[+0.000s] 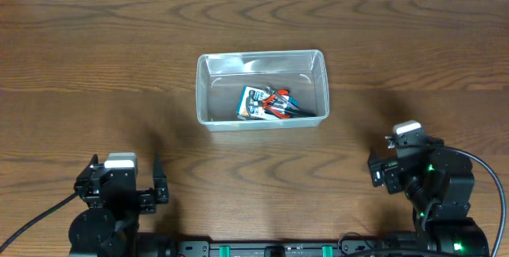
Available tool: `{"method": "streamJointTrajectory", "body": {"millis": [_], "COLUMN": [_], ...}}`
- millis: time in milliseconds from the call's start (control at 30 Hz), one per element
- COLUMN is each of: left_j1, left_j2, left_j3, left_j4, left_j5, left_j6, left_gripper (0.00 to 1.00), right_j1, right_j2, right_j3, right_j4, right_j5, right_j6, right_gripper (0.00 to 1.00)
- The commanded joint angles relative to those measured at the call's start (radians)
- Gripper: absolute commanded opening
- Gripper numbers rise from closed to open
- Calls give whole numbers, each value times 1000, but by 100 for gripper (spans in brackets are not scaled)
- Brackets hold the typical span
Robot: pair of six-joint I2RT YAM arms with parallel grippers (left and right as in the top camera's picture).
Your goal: Pack container
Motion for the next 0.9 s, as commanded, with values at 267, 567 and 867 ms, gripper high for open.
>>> {"method": "streamJointTrajectory", "body": {"millis": [267, 567, 867], "left_j1": [-6, -6, -6], "left_j2": [-10, -10, -10], "left_j3": [-3, -3, -3], "left_j4": [-128, -235, -265], "left_j5": [-15, -15, -15], "left_j6": [7, 7, 7], "left_gripper": [98, 98, 98], "right_j1": [8, 21, 44], "right_j2": [-5, -16, -114], "right_j3": [-7, -7, -7], "right_j4": [-148, -163, -140], "right_j5": [6, 6, -93], "right_j6": [3, 3, 29], "right_gripper": [99, 99, 99]}}
